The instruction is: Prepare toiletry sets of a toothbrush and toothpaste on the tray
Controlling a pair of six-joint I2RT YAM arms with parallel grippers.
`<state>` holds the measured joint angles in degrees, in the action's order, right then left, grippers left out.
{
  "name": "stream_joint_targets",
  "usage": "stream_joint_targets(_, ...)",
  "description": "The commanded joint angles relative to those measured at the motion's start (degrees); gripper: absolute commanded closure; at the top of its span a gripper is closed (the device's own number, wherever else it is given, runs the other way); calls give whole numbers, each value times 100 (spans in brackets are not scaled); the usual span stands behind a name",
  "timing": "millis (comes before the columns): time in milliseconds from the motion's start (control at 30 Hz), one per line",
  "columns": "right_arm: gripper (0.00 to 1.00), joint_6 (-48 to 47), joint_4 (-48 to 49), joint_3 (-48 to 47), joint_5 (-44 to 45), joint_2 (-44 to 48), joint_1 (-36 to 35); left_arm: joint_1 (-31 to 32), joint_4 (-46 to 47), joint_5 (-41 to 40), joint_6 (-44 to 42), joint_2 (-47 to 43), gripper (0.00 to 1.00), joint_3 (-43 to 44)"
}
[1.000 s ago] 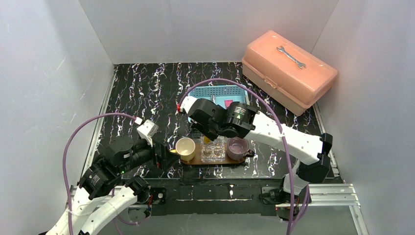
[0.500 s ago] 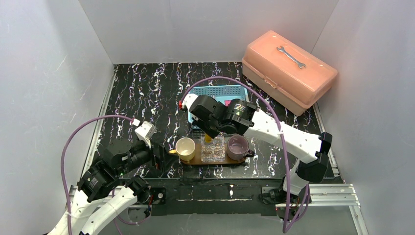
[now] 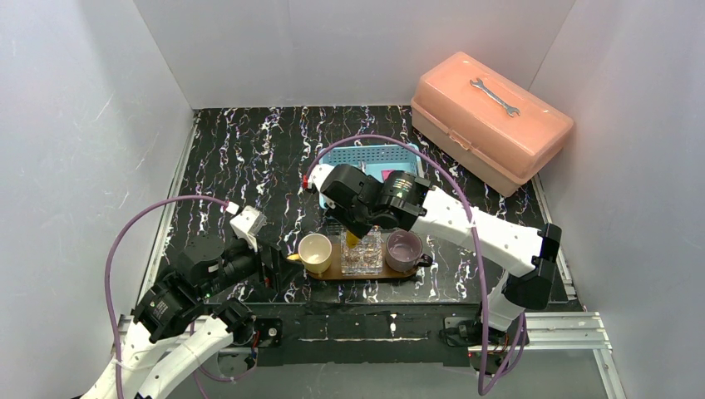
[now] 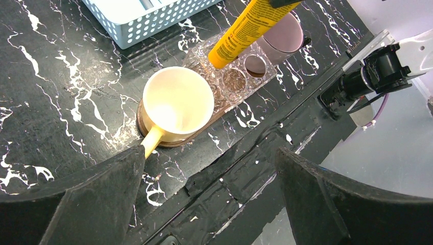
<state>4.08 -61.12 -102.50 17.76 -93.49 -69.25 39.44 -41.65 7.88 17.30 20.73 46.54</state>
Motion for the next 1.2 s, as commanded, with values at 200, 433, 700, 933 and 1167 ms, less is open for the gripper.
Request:
stream_joint_targets(200,99,-143,446,239,-167,24,176,-7,-10,-85,-85,-34,2,-14)
stream_joint_targets(433,99,-194,643,475,-347,5,321,-7,-10,-76,-82,-18,2,-19)
stream_joint_targets(700,99,-241,846,679,-478,-82,411,-7,-10,-85,-95,-3,2,-23)
stream_joint_targets(933,99,-265,971,817,-544,-189,439,-7,-10,-85,-104,29,2,-14)
stream_joint_targets(1167,99,-306,1026,905,-626,-304,443,-7,-10,-85,-111,54,2,-14)
